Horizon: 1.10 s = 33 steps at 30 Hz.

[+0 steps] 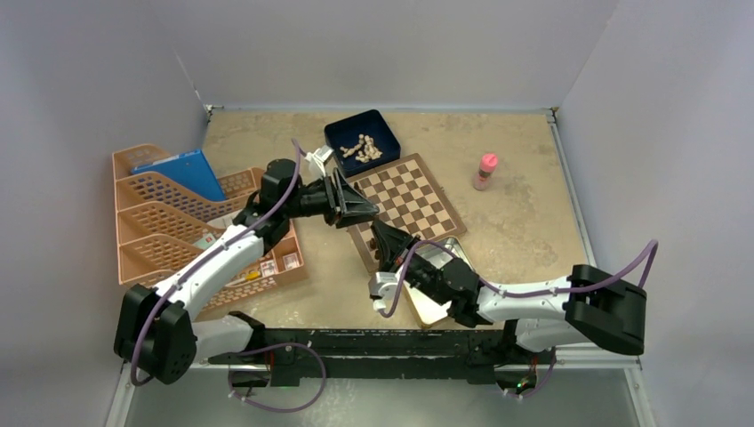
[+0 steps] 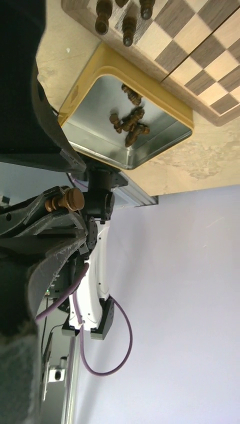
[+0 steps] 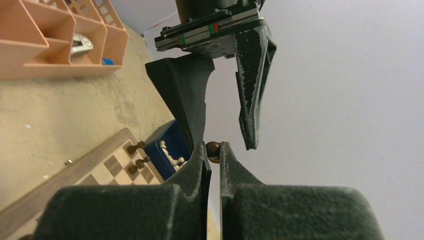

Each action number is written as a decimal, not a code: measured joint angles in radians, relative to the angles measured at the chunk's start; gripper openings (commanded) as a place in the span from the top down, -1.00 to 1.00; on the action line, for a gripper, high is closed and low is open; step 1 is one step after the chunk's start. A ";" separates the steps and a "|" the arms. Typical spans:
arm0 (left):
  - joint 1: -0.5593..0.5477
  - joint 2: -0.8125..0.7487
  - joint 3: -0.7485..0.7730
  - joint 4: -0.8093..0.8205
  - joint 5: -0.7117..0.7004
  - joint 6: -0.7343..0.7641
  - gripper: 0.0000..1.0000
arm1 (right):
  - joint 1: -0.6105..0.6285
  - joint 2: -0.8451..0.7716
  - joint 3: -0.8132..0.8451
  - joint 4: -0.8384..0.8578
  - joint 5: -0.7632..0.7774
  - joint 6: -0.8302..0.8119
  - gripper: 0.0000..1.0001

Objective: Set up the chess pieces on the board
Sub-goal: Place the chess piece on the chessboard.

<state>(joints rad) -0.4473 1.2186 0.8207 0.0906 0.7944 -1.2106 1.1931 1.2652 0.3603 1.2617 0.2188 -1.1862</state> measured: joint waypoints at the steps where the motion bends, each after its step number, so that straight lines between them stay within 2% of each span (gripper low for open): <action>1: 0.000 -0.012 0.000 -0.008 -0.019 0.008 -0.07 | 0.000 0.000 0.006 -0.001 0.001 0.027 1.00; 6: 0.009 -0.079 0.029 -0.114 -0.145 0.102 -0.17 | -0.002 -0.009 0.020 -0.012 0.007 0.206 1.00; 12: 0.017 -0.160 0.187 -0.322 -0.411 0.304 -0.20 | -0.031 -0.053 0.035 -0.079 0.006 0.469 1.00; 16: 0.019 -0.265 0.240 -0.400 -0.573 0.450 -0.25 | -0.077 -0.035 0.130 -0.186 0.030 0.688 1.00; 21: 0.020 -0.428 0.224 -0.458 -0.699 0.598 -0.26 | -0.177 0.045 0.275 -0.305 0.023 0.935 1.00; 25: 0.020 -0.566 0.142 -0.483 -0.750 0.700 -0.26 | -0.235 0.120 0.325 -0.354 -0.008 1.102 1.00; 33: 0.020 -0.671 0.017 -0.603 -0.786 0.819 -0.27 | -0.286 0.363 0.530 -0.507 -0.011 1.318 1.00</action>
<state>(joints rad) -0.4274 0.5472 0.8375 -0.5121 0.0082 -0.3920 0.9066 1.6283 0.8906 0.7547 0.2073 0.1318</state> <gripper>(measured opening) 0.630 0.042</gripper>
